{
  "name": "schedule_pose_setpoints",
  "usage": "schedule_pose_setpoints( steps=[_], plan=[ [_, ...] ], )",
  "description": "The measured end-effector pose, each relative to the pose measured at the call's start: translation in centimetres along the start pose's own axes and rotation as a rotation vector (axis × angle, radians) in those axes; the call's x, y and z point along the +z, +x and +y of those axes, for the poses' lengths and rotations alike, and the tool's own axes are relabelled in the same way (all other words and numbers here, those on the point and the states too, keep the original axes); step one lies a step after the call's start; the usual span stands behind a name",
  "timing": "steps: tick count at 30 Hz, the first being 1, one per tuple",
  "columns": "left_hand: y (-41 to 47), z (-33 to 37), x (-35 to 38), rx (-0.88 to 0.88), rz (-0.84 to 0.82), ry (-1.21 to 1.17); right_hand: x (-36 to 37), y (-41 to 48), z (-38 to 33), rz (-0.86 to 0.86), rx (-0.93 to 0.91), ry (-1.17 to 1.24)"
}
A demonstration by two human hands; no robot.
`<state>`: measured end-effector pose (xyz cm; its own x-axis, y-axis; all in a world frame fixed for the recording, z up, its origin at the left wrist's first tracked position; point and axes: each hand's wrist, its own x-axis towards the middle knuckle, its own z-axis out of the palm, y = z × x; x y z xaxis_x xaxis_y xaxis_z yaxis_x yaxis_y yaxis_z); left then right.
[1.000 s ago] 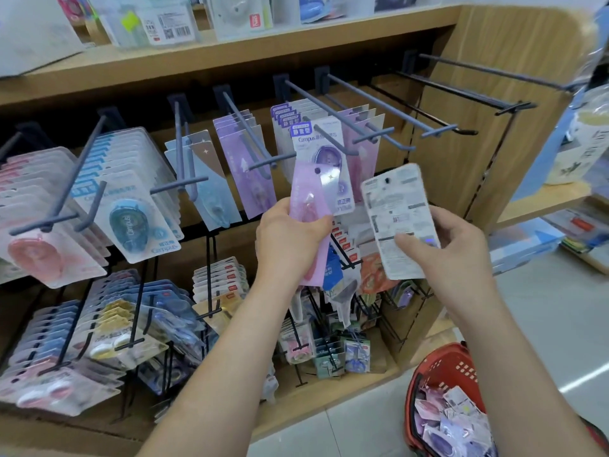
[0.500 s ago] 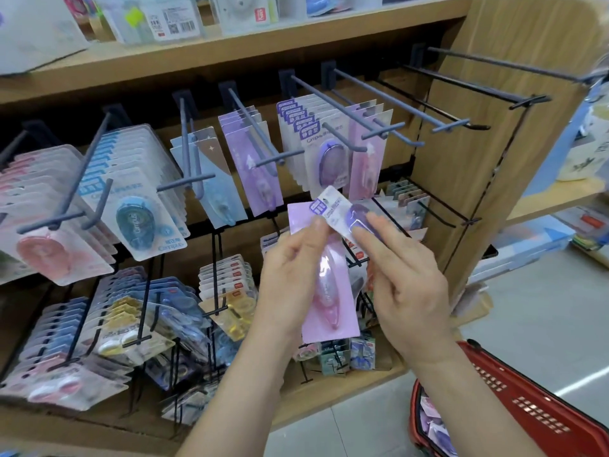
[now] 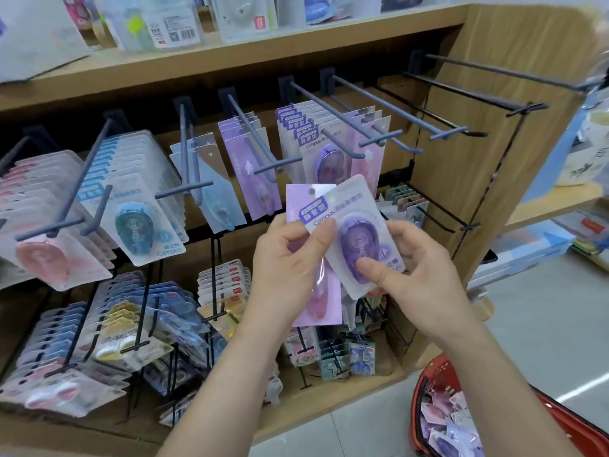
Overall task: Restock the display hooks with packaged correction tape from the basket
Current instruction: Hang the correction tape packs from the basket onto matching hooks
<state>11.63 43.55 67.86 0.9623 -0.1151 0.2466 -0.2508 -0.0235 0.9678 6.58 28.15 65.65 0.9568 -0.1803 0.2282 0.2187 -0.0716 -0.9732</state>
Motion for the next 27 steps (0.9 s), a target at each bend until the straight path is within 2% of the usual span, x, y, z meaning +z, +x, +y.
schedule_pose_setpoints(
  steps=[5,9,19,23,25,27],
  plan=[
    [0.5,1.1,0.6,0.036,-0.041,0.073,-0.1,0.8,-0.1,0.159,-0.094,0.107],
    [0.8,0.5,0.7,0.011,-0.022,0.106,0.2,1.5,-0.2,0.202,-0.051,0.116],
    [1.6,0.8,0.8,0.016,0.026,0.233,0.7,1.9,-0.2,0.171,0.021,0.178],
    [2.0,1.1,1.2,0.068,0.019,0.312,0.6,1.9,-0.1,0.183,0.056,0.227],
    [2.0,1.1,1.4,0.080,0.026,0.347,0.5,1.9,-0.2,0.179,0.064,0.195],
    [2.1,0.9,1.3,0.067,0.059,0.326,0.0,1.9,-0.5,0.103,0.086,0.131]
  ],
)
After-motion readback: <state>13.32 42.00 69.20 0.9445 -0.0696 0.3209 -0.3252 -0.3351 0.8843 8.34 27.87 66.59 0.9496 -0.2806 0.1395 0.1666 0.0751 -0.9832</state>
